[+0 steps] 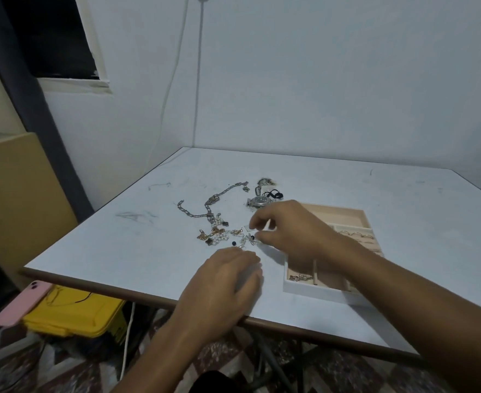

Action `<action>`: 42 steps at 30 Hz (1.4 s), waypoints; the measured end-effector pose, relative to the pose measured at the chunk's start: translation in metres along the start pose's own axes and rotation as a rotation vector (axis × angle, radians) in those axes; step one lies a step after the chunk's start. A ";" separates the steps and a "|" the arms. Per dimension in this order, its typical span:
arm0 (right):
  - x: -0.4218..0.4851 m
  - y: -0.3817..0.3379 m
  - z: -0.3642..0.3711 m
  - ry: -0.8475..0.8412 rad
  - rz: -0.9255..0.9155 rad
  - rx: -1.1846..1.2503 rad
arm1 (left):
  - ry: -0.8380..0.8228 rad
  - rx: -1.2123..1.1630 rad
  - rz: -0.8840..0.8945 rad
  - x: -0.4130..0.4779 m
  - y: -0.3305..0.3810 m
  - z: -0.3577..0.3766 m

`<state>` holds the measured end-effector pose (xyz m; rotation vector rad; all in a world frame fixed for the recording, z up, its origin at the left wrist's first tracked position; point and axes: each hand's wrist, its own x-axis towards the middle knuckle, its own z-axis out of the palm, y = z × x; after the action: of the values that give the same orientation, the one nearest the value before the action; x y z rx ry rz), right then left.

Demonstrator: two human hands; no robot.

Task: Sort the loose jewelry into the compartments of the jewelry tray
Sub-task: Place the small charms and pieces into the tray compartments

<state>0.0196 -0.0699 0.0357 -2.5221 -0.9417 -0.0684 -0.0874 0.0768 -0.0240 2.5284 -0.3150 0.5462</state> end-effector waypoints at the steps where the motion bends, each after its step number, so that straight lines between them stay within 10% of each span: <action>1: 0.009 -0.005 0.004 -0.028 -0.026 -0.017 | 0.010 0.009 -0.012 0.000 -0.005 -0.004; 18: 0.072 -0.039 0.035 -0.249 0.026 -0.248 | 0.159 -0.087 -0.370 0.043 -0.060 -0.047; 32: 0.071 -0.035 -0.013 -0.175 0.007 0.055 | 0.336 -1.056 -0.710 0.081 -0.048 -0.033; 42: 0.076 -0.042 -0.043 -0.112 -0.037 0.072 | 0.247 -1.215 -0.667 0.093 -0.026 -0.028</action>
<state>0.0563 -0.0135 0.1057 -2.4639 -1.0158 0.0956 -0.0050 0.1029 0.0267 1.2405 0.2471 0.2442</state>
